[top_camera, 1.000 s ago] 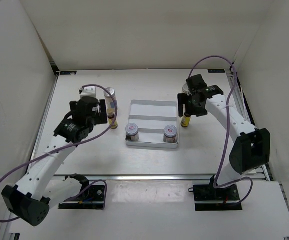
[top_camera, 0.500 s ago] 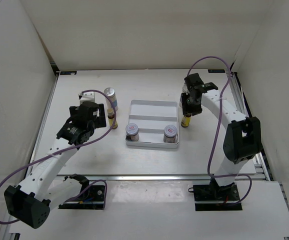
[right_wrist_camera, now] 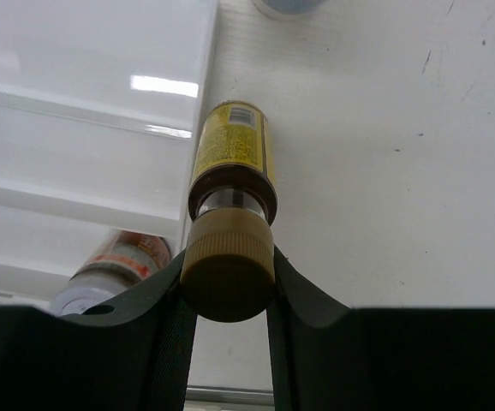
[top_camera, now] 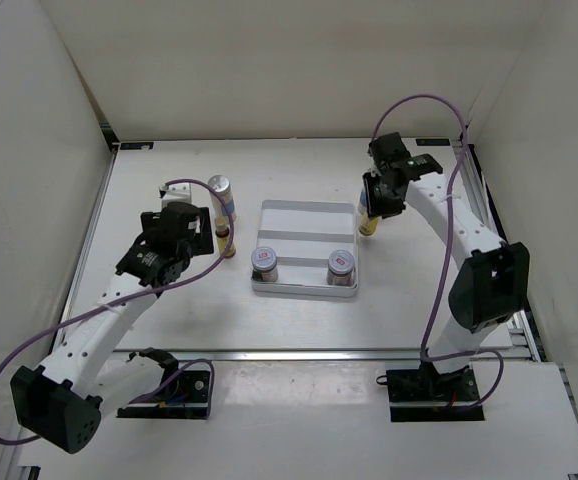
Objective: Organize the condiment bottles
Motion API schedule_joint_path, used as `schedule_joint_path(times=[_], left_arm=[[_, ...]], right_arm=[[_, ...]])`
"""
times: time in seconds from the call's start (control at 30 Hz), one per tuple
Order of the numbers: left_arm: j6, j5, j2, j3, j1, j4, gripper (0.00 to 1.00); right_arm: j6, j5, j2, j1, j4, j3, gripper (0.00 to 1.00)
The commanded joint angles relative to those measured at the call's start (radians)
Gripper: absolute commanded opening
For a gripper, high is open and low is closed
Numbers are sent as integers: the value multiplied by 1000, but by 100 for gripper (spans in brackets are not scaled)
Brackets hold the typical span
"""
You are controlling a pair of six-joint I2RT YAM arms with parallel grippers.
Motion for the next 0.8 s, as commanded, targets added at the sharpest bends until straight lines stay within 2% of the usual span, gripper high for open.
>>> schedule_joint_path(times=[0.0,0.4,0.6,0.77], left_arm=[[-7,0,8,9,4,12,100],[-7,0,17,9,4,12,100],[-7,0,17,9,4,12,100],[-7,0,17,9,4,12,100]], right_arm=[[-29,5,-92,31,-37,117,6],[-9,-70,-50,178,-79,114,2],[0,-81,1,190,-79,90,1],[0,-60,69,190,-90,99,4]])
